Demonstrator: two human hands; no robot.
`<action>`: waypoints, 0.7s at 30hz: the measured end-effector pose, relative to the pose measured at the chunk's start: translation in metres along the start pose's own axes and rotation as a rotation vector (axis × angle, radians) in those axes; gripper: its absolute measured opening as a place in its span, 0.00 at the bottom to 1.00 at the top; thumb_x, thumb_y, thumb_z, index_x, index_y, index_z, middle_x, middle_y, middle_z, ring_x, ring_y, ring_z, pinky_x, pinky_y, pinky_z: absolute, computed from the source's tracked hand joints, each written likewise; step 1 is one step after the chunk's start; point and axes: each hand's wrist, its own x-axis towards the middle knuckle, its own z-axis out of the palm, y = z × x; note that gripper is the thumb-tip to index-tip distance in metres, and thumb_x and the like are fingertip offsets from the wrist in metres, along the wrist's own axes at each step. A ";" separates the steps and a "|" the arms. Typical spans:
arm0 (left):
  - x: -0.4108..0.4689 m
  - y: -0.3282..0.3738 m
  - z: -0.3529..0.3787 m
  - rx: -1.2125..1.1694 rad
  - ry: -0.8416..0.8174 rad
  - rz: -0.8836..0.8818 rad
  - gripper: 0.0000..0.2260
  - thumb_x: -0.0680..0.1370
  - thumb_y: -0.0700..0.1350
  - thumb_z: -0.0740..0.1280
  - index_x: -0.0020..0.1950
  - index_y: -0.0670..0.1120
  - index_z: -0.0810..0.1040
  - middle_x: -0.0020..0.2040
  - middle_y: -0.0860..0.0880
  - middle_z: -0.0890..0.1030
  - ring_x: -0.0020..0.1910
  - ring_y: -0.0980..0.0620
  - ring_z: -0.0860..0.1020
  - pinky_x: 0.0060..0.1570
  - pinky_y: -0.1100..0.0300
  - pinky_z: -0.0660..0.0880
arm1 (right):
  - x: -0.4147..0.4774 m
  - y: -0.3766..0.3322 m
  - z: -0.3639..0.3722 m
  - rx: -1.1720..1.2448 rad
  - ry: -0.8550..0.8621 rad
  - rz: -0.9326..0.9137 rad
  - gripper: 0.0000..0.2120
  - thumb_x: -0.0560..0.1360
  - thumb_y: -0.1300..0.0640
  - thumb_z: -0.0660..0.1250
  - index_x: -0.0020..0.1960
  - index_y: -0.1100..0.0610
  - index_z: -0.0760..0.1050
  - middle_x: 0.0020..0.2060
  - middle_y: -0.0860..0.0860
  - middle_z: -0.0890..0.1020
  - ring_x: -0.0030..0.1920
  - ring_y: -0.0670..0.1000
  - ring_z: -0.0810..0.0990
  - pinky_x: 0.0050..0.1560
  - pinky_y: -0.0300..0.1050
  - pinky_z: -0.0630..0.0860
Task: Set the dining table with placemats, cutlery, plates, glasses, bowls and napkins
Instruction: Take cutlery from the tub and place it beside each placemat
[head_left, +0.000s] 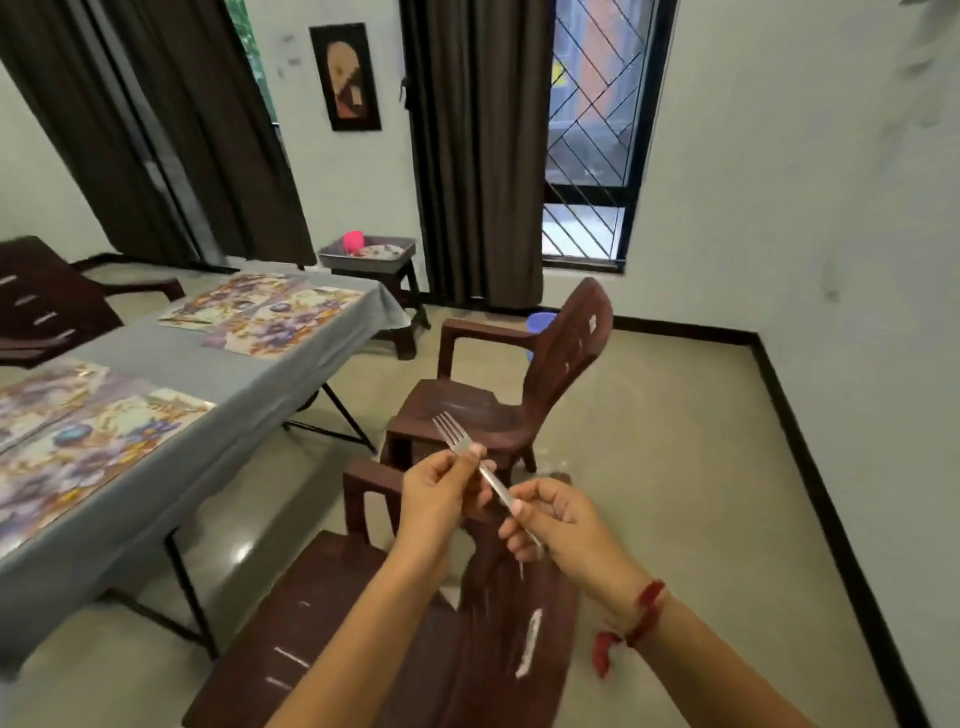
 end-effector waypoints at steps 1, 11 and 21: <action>-0.004 -0.002 0.015 0.018 0.002 -0.013 0.08 0.78 0.42 0.66 0.43 0.41 0.81 0.38 0.41 0.79 0.33 0.49 0.76 0.31 0.63 0.74 | 0.001 -0.002 -0.013 0.007 -0.009 -0.002 0.07 0.79 0.65 0.61 0.44 0.58 0.75 0.29 0.50 0.81 0.27 0.44 0.77 0.31 0.36 0.75; 0.029 -0.041 0.188 0.150 -0.119 -0.059 0.09 0.81 0.39 0.61 0.47 0.37 0.79 0.36 0.41 0.78 0.30 0.50 0.76 0.31 0.61 0.76 | 0.043 -0.003 -0.185 0.093 -0.003 0.038 0.04 0.79 0.63 0.63 0.47 0.58 0.76 0.30 0.50 0.80 0.27 0.44 0.76 0.31 0.37 0.75; 0.184 -0.064 0.368 0.214 -0.130 -0.069 0.10 0.83 0.43 0.59 0.48 0.40 0.76 0.32 0.44 0.79 0.27 0.53 0.79 0.31 0.62 0.75 | 0.176 -0.030 -0.391 -0.156 -0.014 0.085 0.07 0.78 0.60 0.64 0.42 0.53 0.77 0.36 0.49 0.80 0.33 0.45 0.75 0.34 0.35 0.72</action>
